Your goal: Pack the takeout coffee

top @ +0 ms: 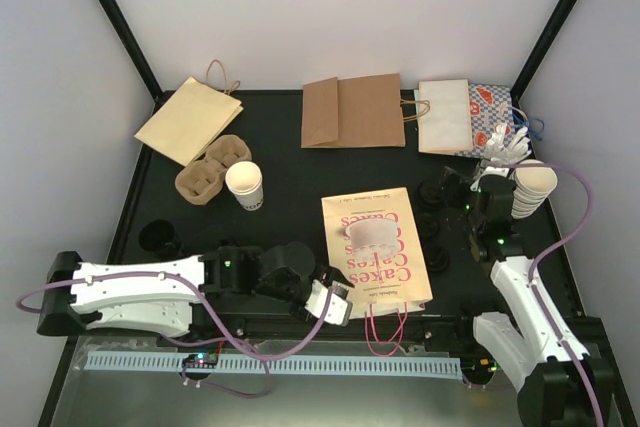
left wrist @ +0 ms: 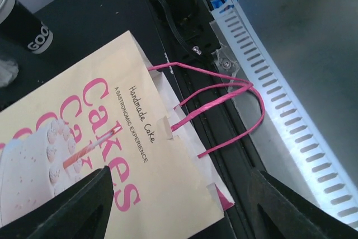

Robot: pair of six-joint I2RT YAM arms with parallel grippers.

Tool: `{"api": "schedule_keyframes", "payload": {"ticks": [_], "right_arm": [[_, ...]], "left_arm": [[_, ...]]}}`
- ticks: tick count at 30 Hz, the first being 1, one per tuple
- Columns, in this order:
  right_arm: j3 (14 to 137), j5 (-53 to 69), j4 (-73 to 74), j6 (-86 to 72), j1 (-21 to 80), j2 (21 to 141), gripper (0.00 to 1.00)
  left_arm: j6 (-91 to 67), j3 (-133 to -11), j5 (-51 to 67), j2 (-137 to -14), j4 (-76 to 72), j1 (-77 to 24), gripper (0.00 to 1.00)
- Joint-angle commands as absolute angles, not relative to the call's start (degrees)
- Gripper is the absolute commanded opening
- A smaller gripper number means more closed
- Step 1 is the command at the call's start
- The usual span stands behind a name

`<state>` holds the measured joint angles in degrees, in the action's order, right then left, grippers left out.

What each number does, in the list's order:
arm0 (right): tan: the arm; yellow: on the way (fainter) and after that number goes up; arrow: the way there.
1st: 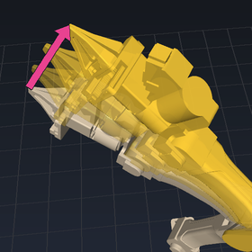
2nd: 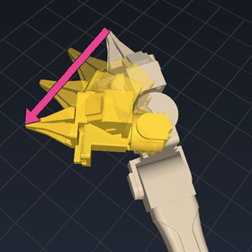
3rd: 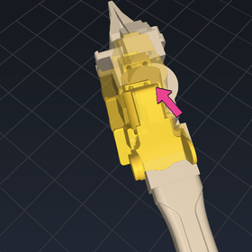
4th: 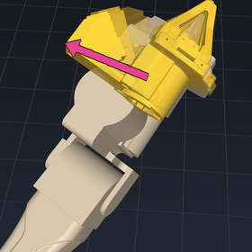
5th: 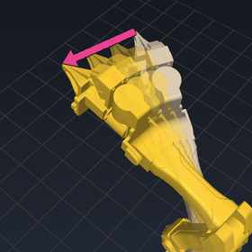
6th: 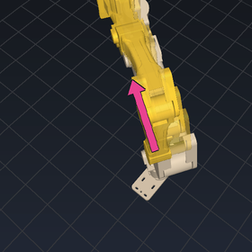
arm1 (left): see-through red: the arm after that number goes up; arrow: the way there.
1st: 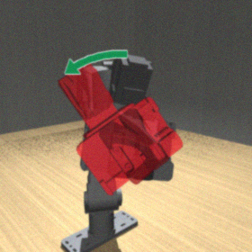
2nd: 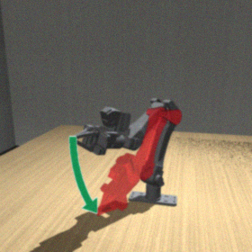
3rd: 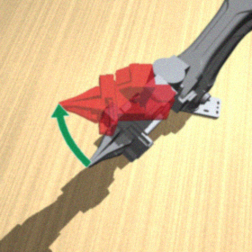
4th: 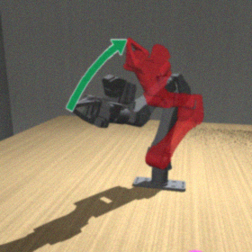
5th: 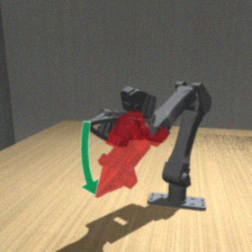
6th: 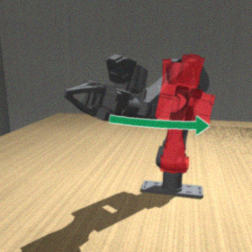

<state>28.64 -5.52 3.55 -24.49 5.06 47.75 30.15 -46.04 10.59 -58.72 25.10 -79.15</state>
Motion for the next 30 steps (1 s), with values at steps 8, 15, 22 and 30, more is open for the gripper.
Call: {"api": "schedule_keyframes", "payload": {"ticks": [8, 15, 22, 30], "right_arm": [[33.67, 3.51, 29.21, -35.35, 5.1, 48.16, 1.0], [34.67, 4.71, 32.66, -33.6, 5.09, 49.33, 1.0], [35.04, 3.75, 32.93, -33.15, 5.05, 45.36, 1.0], [37.88, 3.51, 36.57, -32.11, 5.07, 45.27, 1.0]], "left_arm": [[48.65, -49.05, 11.81, -66.45, 22.03, -81.92, 0.65], [51.76, -51.46, 8.7, -72.8, 19.04, -83.83, 0.66], [50.4, -55.45, 1.18, -83.14, 14.43, -86.95, 0.59], [46.57, -57.21, -4.25, -86.49, 11.39, -88.07, 0.02]]}}
